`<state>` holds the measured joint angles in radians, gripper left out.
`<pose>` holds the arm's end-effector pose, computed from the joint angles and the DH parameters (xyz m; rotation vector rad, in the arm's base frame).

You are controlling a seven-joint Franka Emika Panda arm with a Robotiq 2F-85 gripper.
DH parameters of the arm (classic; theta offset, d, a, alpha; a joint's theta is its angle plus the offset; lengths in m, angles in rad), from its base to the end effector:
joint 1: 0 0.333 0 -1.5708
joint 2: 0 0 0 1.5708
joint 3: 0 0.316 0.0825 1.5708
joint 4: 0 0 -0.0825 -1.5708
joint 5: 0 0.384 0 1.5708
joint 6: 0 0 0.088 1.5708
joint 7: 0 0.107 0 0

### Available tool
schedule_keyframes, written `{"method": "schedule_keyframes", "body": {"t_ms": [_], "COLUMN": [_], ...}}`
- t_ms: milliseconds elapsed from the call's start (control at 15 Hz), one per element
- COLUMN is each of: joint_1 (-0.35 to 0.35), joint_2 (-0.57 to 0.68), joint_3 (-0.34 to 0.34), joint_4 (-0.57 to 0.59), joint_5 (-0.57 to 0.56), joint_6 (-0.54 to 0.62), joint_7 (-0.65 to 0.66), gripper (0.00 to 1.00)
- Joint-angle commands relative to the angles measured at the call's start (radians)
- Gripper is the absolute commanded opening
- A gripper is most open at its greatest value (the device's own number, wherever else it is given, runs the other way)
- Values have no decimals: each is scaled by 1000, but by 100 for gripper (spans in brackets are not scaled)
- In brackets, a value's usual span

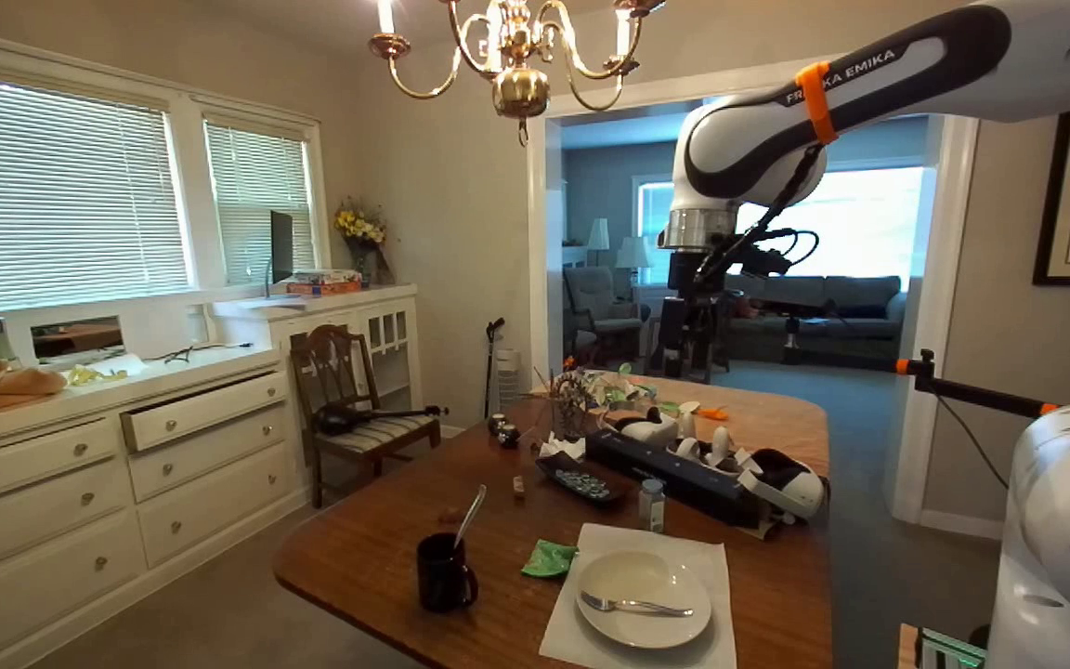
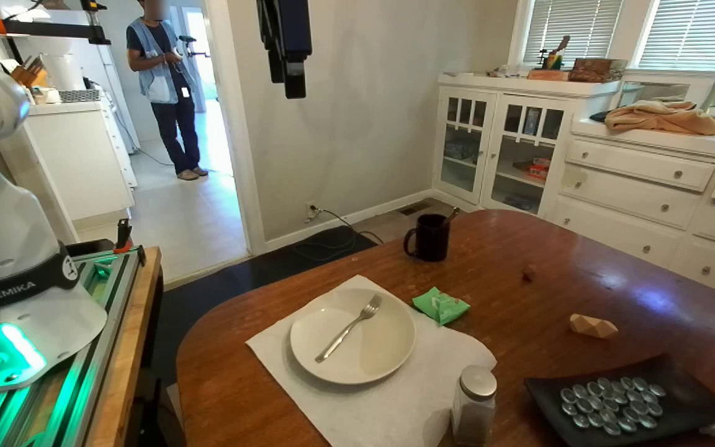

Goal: Put the fork inside the mug on the plate

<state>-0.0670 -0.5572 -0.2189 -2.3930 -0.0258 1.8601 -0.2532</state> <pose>0.3695 -0.1194 0.5135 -3.0571 -0.0092 -0.0552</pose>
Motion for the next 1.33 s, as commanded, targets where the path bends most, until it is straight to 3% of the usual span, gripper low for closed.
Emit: {"method": "schedule_keyframes", "body": {"t_ms": [0,200,533,867,1267], "joint_1": [-12,-9,26,28,15], "joint_2": [2,8,141,284,261], "joint_3": [10,8,-6,38,46], "joint_4": [2,-8,24,38,19], "joint_5": [6,0,32,26,13], "joint_6": [-3,56,246,394,385], "joint_7": [-6,-24,-105,-44,-67], "gripper": [100,100,100,100,100]}}
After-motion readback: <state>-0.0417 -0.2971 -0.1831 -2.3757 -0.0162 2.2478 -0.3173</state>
